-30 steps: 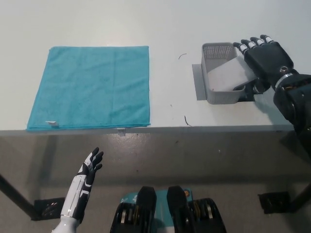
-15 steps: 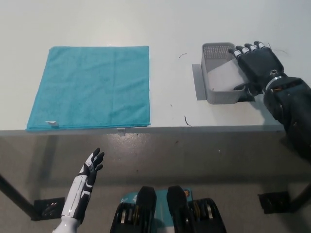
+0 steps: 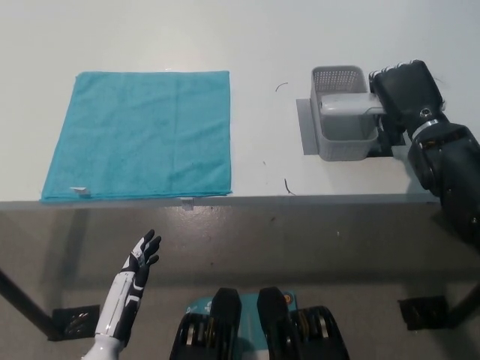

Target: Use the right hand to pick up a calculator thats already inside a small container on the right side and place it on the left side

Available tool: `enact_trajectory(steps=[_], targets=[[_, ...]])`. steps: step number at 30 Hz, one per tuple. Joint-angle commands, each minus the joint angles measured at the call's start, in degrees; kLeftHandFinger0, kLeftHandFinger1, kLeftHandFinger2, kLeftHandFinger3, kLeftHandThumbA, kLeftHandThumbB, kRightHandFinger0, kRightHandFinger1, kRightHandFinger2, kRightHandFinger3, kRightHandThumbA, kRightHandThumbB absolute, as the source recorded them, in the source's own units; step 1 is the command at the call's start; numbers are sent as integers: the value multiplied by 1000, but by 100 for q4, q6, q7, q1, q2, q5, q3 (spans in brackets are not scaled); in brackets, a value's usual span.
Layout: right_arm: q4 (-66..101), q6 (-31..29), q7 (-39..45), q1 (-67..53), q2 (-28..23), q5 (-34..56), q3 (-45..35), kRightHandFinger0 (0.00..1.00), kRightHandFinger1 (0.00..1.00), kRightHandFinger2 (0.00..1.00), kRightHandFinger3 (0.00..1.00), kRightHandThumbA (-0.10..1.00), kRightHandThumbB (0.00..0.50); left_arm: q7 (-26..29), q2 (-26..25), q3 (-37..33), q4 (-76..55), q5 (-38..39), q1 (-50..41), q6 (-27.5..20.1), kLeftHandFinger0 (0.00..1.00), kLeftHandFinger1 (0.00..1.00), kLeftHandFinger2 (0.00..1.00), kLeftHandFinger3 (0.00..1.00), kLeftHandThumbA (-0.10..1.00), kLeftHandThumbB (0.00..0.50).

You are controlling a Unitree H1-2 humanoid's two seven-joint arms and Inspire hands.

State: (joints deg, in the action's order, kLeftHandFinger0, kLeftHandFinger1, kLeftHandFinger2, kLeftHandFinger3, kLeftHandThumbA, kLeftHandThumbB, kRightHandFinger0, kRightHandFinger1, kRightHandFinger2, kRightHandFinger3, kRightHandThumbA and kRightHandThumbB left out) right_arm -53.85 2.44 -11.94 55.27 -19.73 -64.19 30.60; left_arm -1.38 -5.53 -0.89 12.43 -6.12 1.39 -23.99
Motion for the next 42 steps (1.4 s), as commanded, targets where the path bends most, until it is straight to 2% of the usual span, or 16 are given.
enact_trajectory(steps=[1, 2, 8, 11, 14, 17, 18, 20, 21, 26, 29, 34, 35, 37, 39, 42], targets=[[-78, -113, -1187, 462, -60, -17, 104, 0, 161, 507, 233, -100, 232, 51, -14, -27, -112, -65, 17, -236, 1000, 1000, 1000, 1000, 1000, 0], [-21, -162, -1107, 453, -75, 59, 74, 0, 165, 506, 291, -100, 234, 35, -18, -31, -117, -51, 22, -211, 1000, 1000, 1000, 1000, 1000, 0], [84, -299, -1352, 436, -147, 187, 17, 0, 171, 488, 162, -100, 265, 39, -17, -30, -130, -76, 51, -173, 1000, 1000, 1000, 1000, 1000, 6], [417, -354, -1373, 380, -244, 244, -71, 0, 173, 493, 122, -100, 236, 33, -24, -36, -110, -77, 56, -210, 1000, 1000, 1000, 1000, 1000, 0], [694, -467, -1441, 356, -292, 406, -259, 0, 150, 477, 76, -100, 277, 47, -34, -39, -95, -128, 62, -211, 1000, 1000, 1000, 1000, 1000, 4], [1011, -379, -1536, 344, -320, 414, -400, 0, 201, 633, 161, -100, 209, 45, -34, -32, -120, -124, 54, -165, 1000, 1000, 1000, 1000, 1000, 8], [1233, -293, -1517, 368, -320, 440, -508, 0, 287, 746, 279, -100, 195, 56, -27, -28, -149, -134, 35, -164, 1000, 1000, 1000, 1000, 1000, 3], [1470, -214, -1451, 406, -334, 415, -583, 0, 299, 747, 435, -100, 157, 57, -31, -28, -122, -133, 39, -205, 1000, 1000, 1000, 1000, 1000, 0], [1609, -217, -1368, 416, -319, 448, -649, 0, 310, 731, 655, -100, 152, 57, -32, -23, -101, -125, 33, -227, 1000, 1000, 1000, 1000, 1000, 0], [2197, -34, -771, 608, -245, 381, -709, 0, 362, 797, 749, -100, 177, 37, -14, -20, -118, -67, 8, -208, 1000, 1000, 1000, 1000, 1000, 0], [2054, -74, -832, 790, -78, 302, -600, 0, 362, 783, 726, -100, 212, 49, -13, -30, -142, -123, -13, -176, 1000, 1000, 1000, 1000, 1000, 7], [1311, -296, -1101, 1139, 323, 363, -427, 0, 351, 748, 767, -100, 212, 63, -14, -25, -193, -154, -53, -137, 1000, 1000, 1000, 1000, 1000, 15], [1244, -300, -1149, 1162, 346, 344, -394, 31, 413, 809, 851, -100, 201, 64, -13, -28, -192, -161, -58, -137, 1000, 1000, 1000, 1000, 1000, 16], [922, -358, -1267, 1304, 519, 335, -286, 0, 298, 698, 793, -100, 205, 48, -23, -31, -193, -150, -63, -155, 1000, 1000, 1000, 1000, 1000, 14], [522, -373, -1270, 1513, 793, 331, -143, 0, 262, 681, 761, -100, 214, 52, -23, -32, -174, -164, -46, -173, 1000, 1000, 1000, 1000, 1000, 14], [153, -424, -1287, 1687, 1080, 444, -80, 0, 170, 626, 576, -100, 248, 34, -21, -32, -191, -143, -43, -138, 1000, 1000, 1000, 1000, 1000, 18]])
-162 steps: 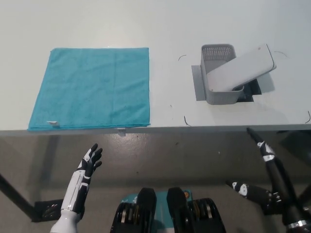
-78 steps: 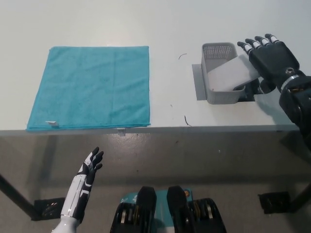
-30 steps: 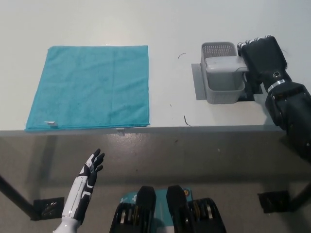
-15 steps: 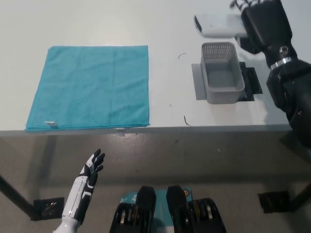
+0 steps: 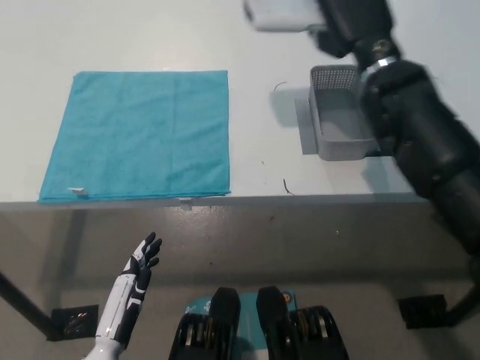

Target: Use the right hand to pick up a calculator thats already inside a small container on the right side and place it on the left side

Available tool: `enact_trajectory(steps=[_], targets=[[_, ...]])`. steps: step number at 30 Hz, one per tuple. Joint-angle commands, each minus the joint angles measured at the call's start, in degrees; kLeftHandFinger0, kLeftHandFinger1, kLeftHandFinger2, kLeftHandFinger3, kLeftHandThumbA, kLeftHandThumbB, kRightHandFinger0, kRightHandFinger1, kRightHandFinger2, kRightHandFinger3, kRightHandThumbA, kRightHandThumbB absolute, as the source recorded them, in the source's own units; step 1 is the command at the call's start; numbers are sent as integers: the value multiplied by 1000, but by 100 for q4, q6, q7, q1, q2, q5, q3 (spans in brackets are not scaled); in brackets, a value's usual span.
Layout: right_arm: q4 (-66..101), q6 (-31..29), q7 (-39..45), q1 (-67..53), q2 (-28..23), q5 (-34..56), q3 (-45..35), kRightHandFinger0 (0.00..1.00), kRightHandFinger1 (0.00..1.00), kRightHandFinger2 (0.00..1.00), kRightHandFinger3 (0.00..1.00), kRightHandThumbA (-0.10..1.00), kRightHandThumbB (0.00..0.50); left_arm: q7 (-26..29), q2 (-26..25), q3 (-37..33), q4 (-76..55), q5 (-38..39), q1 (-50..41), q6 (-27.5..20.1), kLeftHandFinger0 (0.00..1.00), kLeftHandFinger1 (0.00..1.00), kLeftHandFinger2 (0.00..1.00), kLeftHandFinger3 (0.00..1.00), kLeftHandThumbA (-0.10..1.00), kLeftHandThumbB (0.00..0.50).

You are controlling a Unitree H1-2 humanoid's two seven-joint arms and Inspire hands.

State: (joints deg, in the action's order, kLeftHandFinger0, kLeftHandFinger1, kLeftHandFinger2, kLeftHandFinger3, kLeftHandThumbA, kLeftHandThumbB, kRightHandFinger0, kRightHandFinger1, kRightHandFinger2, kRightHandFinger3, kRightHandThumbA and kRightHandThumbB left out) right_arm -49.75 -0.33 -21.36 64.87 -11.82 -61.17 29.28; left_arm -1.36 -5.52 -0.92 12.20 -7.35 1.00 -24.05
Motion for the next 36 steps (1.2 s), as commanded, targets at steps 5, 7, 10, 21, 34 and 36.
enact_trajectory(steps=[5, 7, 10, 21, 34, 36], targets=[[-924, -118, -482, 1054, 830, 169, 226, 0, 26, 484, 223, -100, 290, 31, -47, -45, -168, -91, 19, -133, 1000, 1000, 1000, 1000, 1000, 20], [-1271, -207, -555, 1208, 1085, 198, 304, 0, 2, 474, 168, -100, 297, 12, -47, -44, -198, -66, 9, -92, 1000, 1000, 1000, 1000, 1000, 30], [-1595, -320, -686, 1333, 1327, 294, 333, 0, 0, 434, 138, -100, 306, -7, -49, -51, -226, -59, 3, -56, 1000, 1000, 1000, 1000, 1000, 40], [-2760, -246, -623, 1976, 2268, 562, 438, 0, 0, 410, 338, -100, 328, -41, -43, -101, -251, -95, 30, 16, 1000, 1000, 1000, 1000, 1000, 93], [-3257, 133, -58, 2113, 2758, 1151, 207, 0, 0, 239, 496, -100, 352, -34, -97, -189, -301, -115, 41, 15, 1000, 1000, 1000, 1000, 1000, 114], [-3289, 220, 64, 2051, 2745, 1161, 252, 0, 0, 258, 536, -100, 339, -39, -118, -212, -332, -130, 16, 17, 1000, 1000, 1000, 1000, 1000, 115]])
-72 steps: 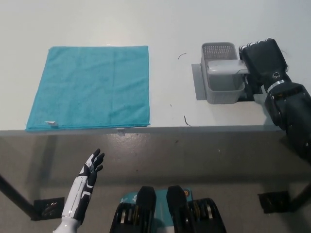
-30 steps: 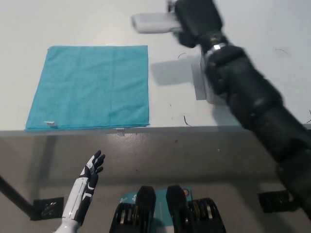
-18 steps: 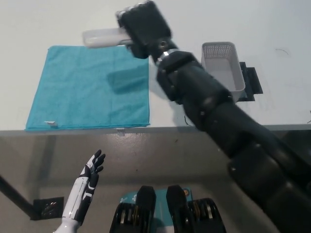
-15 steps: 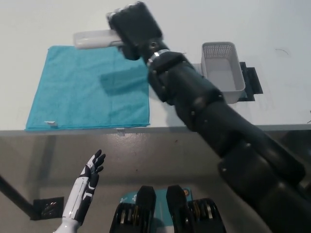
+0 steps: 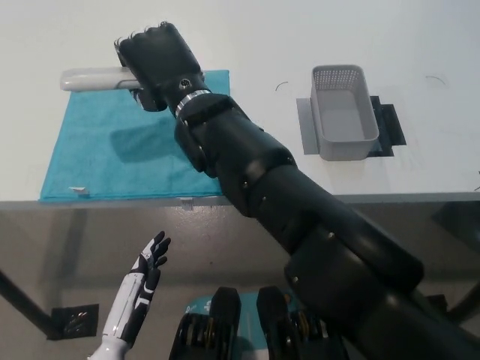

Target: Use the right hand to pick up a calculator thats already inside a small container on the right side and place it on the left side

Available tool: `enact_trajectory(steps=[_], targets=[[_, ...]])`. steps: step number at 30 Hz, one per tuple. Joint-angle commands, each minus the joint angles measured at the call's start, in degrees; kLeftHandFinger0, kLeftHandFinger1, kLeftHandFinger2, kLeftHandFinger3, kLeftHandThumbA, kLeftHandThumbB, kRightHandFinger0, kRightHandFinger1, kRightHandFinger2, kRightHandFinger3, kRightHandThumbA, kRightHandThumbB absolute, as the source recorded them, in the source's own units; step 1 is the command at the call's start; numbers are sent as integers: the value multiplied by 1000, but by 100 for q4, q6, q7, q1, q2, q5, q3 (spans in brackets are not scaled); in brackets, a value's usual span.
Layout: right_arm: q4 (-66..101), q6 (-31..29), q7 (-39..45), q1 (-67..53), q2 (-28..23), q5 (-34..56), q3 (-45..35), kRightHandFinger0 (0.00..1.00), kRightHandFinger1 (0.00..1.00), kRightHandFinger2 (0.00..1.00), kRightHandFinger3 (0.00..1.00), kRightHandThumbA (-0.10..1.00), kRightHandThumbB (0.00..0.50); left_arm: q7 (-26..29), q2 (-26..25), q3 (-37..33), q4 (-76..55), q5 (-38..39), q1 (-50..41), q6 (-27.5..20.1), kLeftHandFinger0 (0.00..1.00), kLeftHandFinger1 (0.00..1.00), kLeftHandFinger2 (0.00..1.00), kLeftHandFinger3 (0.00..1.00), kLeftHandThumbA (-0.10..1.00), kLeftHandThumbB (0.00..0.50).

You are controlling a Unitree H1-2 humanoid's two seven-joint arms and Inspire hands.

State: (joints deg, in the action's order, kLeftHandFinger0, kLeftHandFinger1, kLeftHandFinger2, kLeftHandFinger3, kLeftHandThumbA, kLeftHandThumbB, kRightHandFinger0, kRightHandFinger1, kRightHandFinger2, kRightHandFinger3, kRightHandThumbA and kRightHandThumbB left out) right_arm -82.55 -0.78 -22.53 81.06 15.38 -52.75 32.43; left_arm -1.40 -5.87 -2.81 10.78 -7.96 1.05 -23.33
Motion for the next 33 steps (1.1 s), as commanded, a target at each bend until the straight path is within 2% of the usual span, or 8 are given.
enact_trajectory(steps=[1, 7, 15, 29, 30, 31, 32, 33], targets=[[-24, 328, 262, 414, 21, 311, -21, 0, 0, 248, 554, -100, 330, -34, -82, -28, -204, -59, 7, -42, 1000, 1000, 1000, 1000, 1000, 116], [-84, 510, 482, 138, -37, 376, 66, 0, 0, 34, 554, -100, 378, 14, -111, -75, -167, -210, 22, -180, 1000, 1000, 1000, 1000, 1000, 93], [-101, 540, 543, -479, -45, 370, 253, 0, 0, 36, 615, -100, 353, 4, -88, -107, -180, -248, -17, -183, 1000, 1000, 1000, 1000, 1000, 71], [-68, 645, 638, -912, 84, 517, 367, 165, 202, 399, 698, -98, 264, -12, -96, -249, -229, -343, -291, -164, 1000, 1000, 1000, 1000, 1000, 54], [-74, 724, 712, -920, 98, 582, 322, 278, 381, 604, 825, 25, 211, -18, -101, -255, -232, -338, -297, -161, 1000, 1000, 1000, 1000, 1000, 53], [-88, 829, 923, -900, 110, 667, 255, 697, 949, 1000, 1000, 455, 304, -17, -105, -262, -235, -338, -305, -182, 1000, 1000, 1000, 1000, 1000, 48], [-98, 919, 1117, -881, 119, 750, 185, 994, 1000, 1000, 1000, 558, 317, -13, -111, -270, -233, -342, -315, -213, 1000, 1000, 1000, 1000, 1000, 48], [-98, 946, 1110, -882, 112, 741, 197, 1000, 1000, 1000, 1000, 625, 394, -14, -118, -275, -241, -347, -314, -208, 1000, 1000, 1000, 1000, 1000, 46]])
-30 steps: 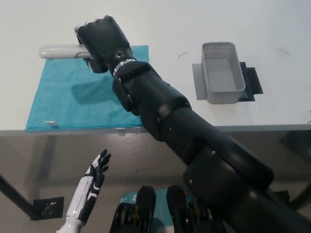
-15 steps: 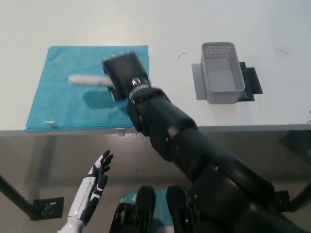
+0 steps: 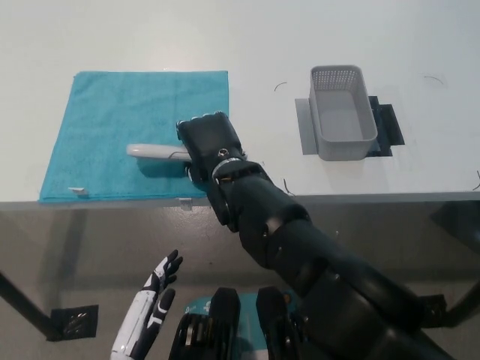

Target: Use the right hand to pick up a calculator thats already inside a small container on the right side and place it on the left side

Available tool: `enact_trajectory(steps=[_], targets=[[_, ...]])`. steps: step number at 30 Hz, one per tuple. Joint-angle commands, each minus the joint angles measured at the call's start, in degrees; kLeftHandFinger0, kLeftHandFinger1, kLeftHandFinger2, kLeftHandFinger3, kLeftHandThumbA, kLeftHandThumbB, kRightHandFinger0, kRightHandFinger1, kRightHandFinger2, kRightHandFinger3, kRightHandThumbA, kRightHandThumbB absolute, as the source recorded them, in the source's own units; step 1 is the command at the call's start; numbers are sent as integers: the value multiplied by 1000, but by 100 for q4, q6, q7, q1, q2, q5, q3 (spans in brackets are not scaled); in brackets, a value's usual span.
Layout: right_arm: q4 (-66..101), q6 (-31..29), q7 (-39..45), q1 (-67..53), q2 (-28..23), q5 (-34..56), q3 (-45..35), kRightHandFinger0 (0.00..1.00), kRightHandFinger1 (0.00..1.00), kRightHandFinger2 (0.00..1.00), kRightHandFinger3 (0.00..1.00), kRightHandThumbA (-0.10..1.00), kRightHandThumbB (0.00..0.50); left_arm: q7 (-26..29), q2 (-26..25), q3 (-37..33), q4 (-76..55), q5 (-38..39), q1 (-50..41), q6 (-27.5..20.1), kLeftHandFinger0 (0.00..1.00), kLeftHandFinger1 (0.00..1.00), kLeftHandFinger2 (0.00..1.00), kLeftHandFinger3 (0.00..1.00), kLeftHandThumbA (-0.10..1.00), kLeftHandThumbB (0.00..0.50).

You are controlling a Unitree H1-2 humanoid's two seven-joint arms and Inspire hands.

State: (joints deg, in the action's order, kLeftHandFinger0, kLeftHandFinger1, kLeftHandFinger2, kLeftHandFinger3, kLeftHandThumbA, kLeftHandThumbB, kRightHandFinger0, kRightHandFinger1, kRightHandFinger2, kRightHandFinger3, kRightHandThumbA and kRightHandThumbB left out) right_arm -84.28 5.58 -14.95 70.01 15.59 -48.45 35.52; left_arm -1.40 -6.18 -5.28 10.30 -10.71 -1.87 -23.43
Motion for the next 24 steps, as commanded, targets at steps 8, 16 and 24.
enact_trajectory(steps=[8, 16, 24], targets=[[141, 117, 317, 495, -50, 725, -521, 1000, 1000, 1000, 1000, 842, 500, -19, -133, -80, -223, -88, -7, -185, 1000, 1000, 1000, 1000, 1000, 35], [172, 101, 434, 918, -71, 968, -799, 1000, 1000, 1000, 1000, 864, 500, -7, -139, -109, -192, -111, -22, -220, 1000, 1000, 1000, 1000, 1000, 27], [180, 96, 655, 1235, -104, 1138, -877, 1000, 1000, 1000, 1000, 827, 500, -58, -149, -127, -253, -93, -30, -92, 1000, 1000, 1000, 1000, 1000, 52]])
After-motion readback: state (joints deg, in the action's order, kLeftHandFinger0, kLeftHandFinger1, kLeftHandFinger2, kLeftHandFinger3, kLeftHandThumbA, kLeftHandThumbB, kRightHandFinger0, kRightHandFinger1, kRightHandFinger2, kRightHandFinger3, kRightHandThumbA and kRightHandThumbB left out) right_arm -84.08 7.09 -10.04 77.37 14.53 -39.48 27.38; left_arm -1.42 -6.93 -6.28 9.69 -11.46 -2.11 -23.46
